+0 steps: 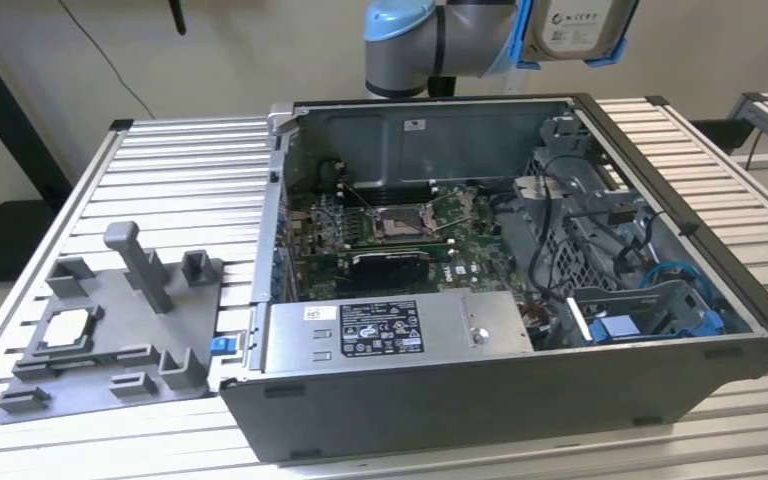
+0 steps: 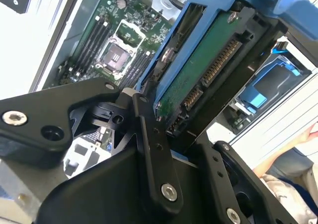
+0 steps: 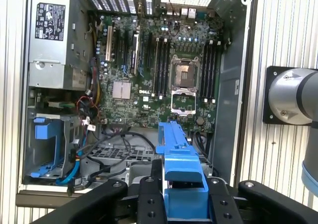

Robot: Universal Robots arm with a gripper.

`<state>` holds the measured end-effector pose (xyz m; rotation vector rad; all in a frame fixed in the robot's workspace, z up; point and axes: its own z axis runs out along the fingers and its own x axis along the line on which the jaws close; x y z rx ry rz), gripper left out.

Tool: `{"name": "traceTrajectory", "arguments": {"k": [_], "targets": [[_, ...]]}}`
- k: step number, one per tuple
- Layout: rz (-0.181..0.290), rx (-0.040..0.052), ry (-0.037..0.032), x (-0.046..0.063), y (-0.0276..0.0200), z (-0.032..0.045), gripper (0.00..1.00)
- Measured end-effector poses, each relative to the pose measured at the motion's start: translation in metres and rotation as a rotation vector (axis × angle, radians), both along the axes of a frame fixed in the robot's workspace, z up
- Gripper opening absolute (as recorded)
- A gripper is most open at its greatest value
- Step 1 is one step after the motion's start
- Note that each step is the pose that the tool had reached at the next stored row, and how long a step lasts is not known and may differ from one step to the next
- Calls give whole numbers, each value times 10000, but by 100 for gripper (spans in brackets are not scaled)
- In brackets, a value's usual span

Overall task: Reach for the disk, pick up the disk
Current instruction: 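Pick up the disk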

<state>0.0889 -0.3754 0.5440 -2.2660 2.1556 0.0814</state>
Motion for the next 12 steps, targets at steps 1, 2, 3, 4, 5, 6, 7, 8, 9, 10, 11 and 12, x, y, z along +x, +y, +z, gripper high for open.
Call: {"name": "traceTrajectory", "arguments": {"k": [1, 2, 3, 4, 5, 6, 7, 8, 9, 10, 11, 12], "targets": [[0, 0, 0, 0, -2, 0, 0], [0, 1, 0, 0, -7, -1, 0], [0, -1, 0, 0, -11, 0, 0], [0, 0, 0, 0, -18, -1, 0], [1, 0, 0, 0, -26, -1, 0], [0, 0, 0, 0, -35, -2, 0], [1, 0, 0, 0, -45, -2, 0], [0, 0, 0, 0, -57, -2, 0], [0, 0, 0, 0, -68, -2, 0], [0, 0, 0, 0, -80, -3, 0], [0, 0, 0, 0, -93, -3, 0], [0, -1, 0, 0, -106, -3, 0]]}}
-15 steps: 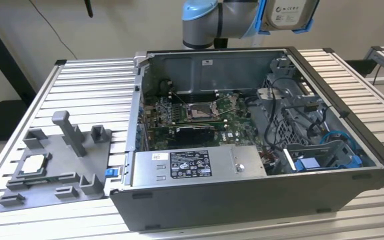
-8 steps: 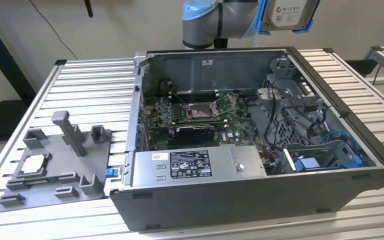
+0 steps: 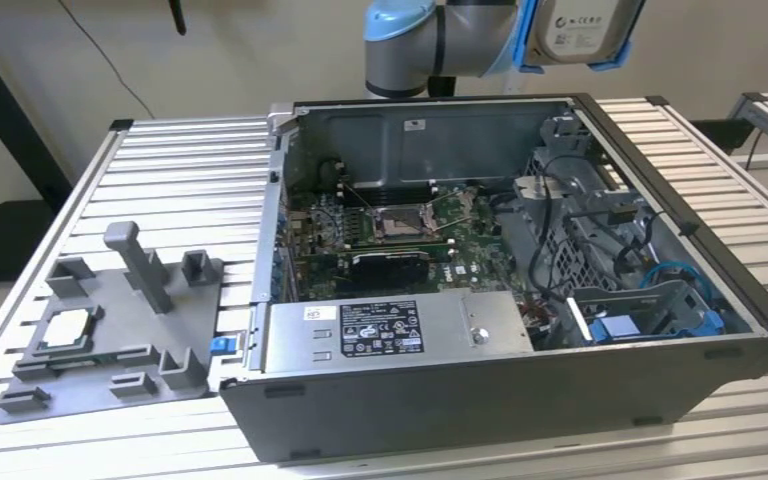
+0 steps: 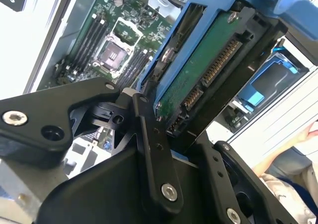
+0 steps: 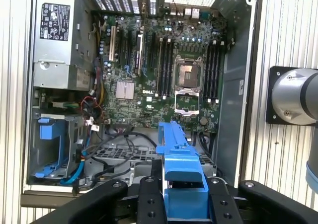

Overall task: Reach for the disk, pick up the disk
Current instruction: 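Pick up the disk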

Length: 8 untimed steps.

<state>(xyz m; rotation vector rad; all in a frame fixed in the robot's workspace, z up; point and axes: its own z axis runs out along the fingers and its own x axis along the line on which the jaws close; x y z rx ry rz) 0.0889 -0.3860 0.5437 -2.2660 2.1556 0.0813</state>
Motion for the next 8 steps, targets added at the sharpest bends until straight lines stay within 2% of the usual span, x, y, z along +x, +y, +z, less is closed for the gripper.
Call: {"name": "traceTrajectory", "arguments": {"k": [4, 8], "targets": [[0, 1, 0, 0, -66, -4, 0], [-2, 0, 0, 0, -157, -8, 0]]}}
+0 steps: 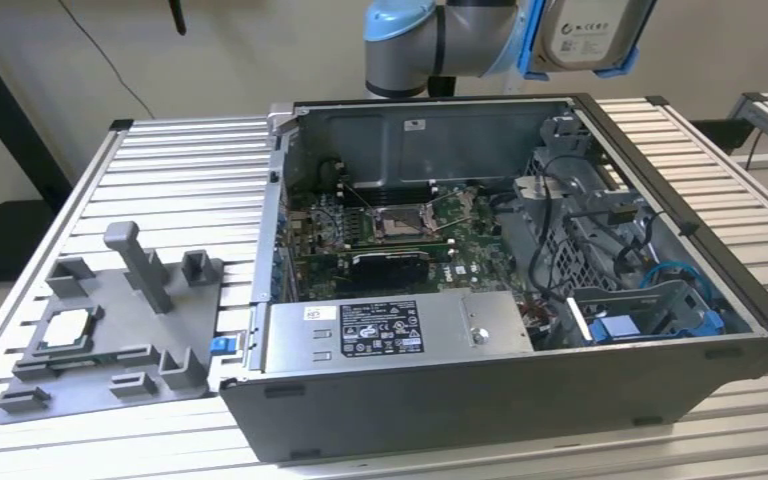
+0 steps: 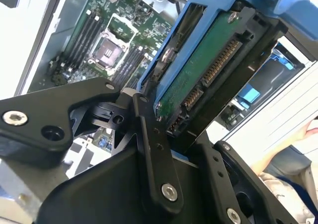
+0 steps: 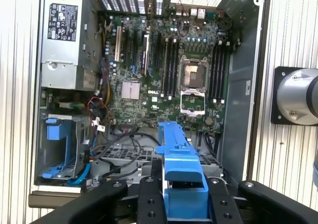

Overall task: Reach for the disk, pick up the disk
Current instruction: 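Pick up the disk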

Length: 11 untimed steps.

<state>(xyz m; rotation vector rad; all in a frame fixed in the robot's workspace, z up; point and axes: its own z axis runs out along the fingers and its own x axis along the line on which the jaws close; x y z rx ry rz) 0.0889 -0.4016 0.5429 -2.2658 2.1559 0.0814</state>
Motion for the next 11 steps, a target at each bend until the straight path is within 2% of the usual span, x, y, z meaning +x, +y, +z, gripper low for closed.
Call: {"name": "traceTrajectory", "arguments": {"k": [11], "targets": [[-7, 1, 0, 0, -270, -30, 0]]}}
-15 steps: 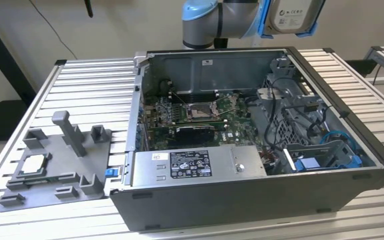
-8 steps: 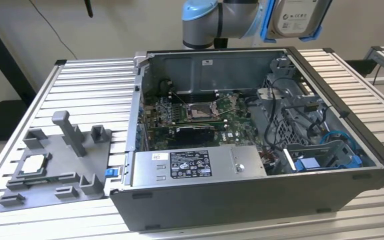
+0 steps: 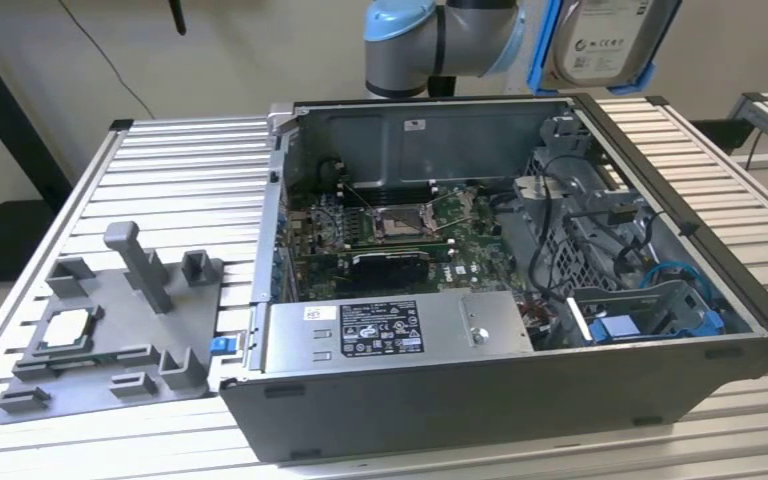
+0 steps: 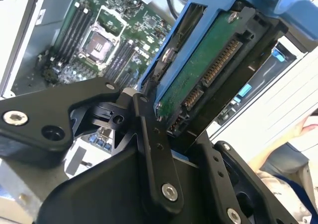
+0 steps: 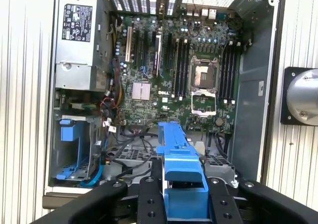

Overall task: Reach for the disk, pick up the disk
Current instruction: 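Pick up the disk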

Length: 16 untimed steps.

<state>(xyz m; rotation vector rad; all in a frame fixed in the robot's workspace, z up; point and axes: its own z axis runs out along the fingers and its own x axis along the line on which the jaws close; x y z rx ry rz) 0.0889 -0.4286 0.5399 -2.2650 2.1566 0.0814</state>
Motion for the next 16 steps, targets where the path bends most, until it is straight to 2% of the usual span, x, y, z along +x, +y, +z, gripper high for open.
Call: {"name": "traceTrajectory", "arguments": {"k": [4, 16], "targets": [[-1, 0, 0, 0, -84, -31, 0], [-1, -2, 0, 2, -257, -158, 0]]}}
